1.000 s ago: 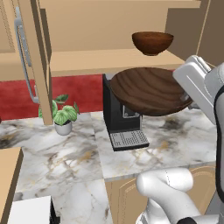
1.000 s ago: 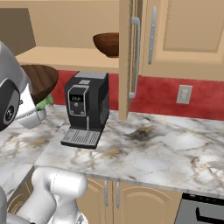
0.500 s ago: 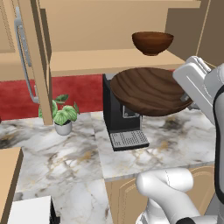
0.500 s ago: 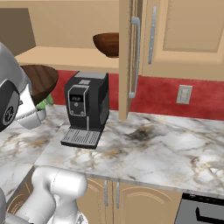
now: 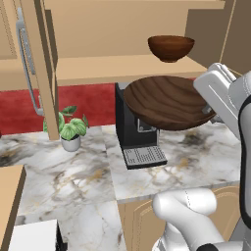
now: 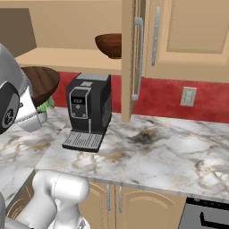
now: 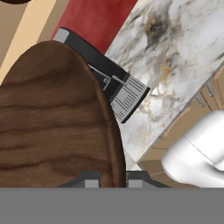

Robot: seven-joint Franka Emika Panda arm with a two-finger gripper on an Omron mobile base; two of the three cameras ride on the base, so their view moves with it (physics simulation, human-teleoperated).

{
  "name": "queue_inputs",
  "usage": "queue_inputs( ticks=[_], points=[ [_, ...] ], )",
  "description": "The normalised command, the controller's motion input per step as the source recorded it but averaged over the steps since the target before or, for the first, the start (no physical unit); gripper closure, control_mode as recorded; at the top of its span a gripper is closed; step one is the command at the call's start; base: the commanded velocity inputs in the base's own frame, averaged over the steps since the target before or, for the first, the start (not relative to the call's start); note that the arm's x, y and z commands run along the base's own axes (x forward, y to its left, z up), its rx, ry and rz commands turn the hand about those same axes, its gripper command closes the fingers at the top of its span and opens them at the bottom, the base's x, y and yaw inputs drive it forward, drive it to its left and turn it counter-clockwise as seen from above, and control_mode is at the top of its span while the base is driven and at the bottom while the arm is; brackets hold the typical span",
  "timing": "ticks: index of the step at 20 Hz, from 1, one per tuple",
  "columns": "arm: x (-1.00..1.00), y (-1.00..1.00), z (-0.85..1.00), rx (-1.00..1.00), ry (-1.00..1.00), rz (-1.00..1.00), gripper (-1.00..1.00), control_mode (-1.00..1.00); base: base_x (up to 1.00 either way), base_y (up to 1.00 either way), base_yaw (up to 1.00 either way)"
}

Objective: Move the bowls from the cabinet to the plates on the dining table.

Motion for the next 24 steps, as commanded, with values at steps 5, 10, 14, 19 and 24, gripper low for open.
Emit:
queue_inputs(
  ticks=[5,10,14,19,24],
  points=[
    [0.00,0.00,0.00,0.00,0.00,0.00,1.00,-1.00,0.00,0.00,0.00],
    [-0.07,0.00,0.00,0.00,0.00,0.00,1.00,1.00,-0.07,0.00,0.00],
    [0.00,0.00,0.00,0.00,0.00,0.00,1.00,1.00,-0.64,0.00,0.01],
    [0.00,0.00,0.00,0.00,0.00,0.00,1.00,1.00,-0.93,-0.02,0.03],
    [0.00,0.00,0.00,0.00,0.00,0.00,1.00,1.00,-0.68,-0.25,0.01]
  ],
)
